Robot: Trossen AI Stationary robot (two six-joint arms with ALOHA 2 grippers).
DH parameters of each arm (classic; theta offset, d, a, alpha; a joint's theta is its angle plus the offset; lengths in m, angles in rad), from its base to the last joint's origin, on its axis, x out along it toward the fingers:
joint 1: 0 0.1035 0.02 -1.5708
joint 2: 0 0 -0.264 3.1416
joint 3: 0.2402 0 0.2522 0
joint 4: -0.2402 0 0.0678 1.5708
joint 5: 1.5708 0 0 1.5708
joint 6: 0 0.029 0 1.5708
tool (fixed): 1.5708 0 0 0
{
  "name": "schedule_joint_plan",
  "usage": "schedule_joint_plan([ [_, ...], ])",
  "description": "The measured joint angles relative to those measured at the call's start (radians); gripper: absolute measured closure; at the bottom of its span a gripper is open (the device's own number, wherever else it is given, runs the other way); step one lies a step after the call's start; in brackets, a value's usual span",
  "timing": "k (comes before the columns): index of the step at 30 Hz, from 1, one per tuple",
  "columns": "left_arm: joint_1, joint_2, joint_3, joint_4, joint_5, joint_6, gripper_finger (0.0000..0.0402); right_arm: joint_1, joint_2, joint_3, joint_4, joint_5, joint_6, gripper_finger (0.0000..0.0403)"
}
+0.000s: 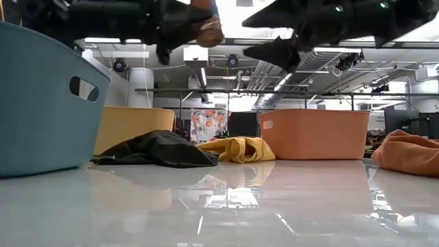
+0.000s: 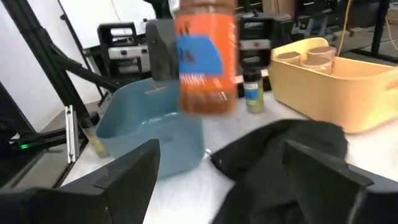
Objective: Sort spices by type
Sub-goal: Put the bottom right black spice bottle into the blue bin
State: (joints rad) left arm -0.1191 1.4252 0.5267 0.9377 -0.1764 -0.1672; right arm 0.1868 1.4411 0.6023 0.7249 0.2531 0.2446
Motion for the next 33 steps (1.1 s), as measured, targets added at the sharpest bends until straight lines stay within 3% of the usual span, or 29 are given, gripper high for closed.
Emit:
schedule_joint_plan([
  [6,0.000,0.124,0.168,-0.107,0.043,0.073,0.0308,0.001,0.033,0.121,-0.166,0.007,-0.074,0.0077],
  [13,-0.002,0.153,0.240,-0.160,0.070,0.118,0.0308,0.006,0.044,0.184,-0.269,0.008,-0.100,0.0089],
  [18,-0.001,0.152,0.241,-0.174,0.067,0.119,0.0308,0.018,0.043,0.181,-0.266,0.035,-0.122,0.0134],
  [24,-0.001,0.150,0.241,-0.198,0.063,0.119,0.0305,0.019,0.043,0.181,-0.255,0.035,-0.141,0.0233],
  [33,0.002,0.136,0.240,-0.195,0.048,0.164,0.0256,0.019,0.042,0.183,-0.272,0.035,-0.159,0.0236],
])
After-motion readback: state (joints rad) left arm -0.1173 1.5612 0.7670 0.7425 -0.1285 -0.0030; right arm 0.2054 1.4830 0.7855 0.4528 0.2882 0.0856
